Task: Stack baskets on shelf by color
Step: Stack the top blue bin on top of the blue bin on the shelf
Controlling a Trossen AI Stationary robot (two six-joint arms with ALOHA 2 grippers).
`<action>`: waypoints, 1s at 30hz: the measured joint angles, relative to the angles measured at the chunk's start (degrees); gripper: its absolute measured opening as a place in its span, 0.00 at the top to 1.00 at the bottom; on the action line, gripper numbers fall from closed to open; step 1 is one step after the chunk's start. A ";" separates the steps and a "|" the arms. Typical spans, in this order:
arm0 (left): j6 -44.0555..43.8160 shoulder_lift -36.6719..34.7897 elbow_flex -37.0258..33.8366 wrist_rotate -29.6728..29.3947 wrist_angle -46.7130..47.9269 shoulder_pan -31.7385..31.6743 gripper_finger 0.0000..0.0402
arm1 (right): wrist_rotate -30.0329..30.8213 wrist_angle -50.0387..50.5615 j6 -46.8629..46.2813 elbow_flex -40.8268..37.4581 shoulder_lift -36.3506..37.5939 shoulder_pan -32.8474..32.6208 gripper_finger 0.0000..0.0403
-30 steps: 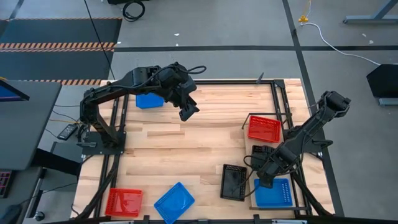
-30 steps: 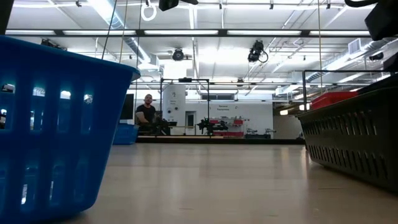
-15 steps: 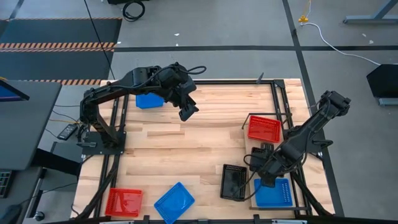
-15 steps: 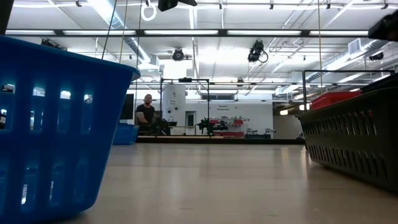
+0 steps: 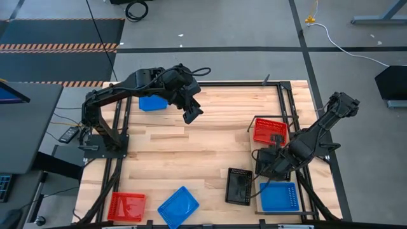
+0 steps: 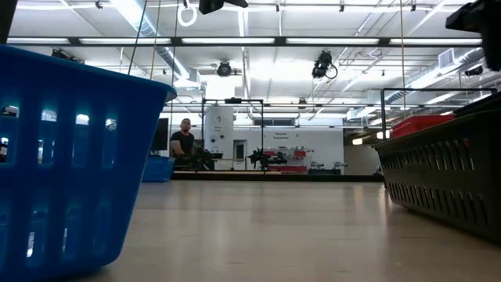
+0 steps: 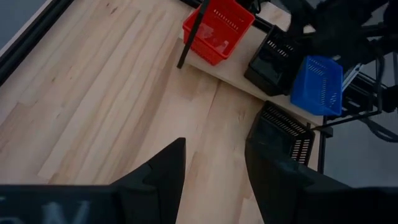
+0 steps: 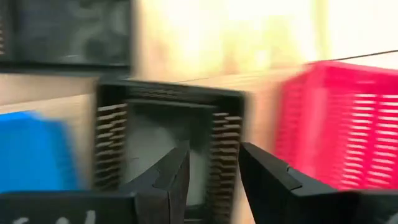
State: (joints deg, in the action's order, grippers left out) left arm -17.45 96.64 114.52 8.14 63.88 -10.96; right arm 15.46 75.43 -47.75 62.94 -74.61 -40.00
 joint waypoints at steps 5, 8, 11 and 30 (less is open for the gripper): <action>0.00 0.00 0.00 0.00 -0.04 0.00 0.57 | 8.69 6.49 0.00 -0.06 1.78 3.82 0.65; 0.00 0.00 0.00 -0.47 -0.04 0.02 0.57 | 9.87 5.41 0.50 -1.71 3.23 7.96 0.65; -0.63 0.00 0.00 -0.59 -0.04 0.03 0.57 | 6.53 0.11 4.24 -4.40 4.61 11.99 0.65; 13.91 -0.44 -1.66 -4.03 22.97 -1.63 0.57 | -4.87 -39.37 7.73 -6.78 5.23 24.97 0.65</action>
State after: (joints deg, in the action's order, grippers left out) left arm -3.54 96.20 112.86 4.11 86.85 -12.59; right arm 10.60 36.06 -40.03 56.16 -69.38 -15.03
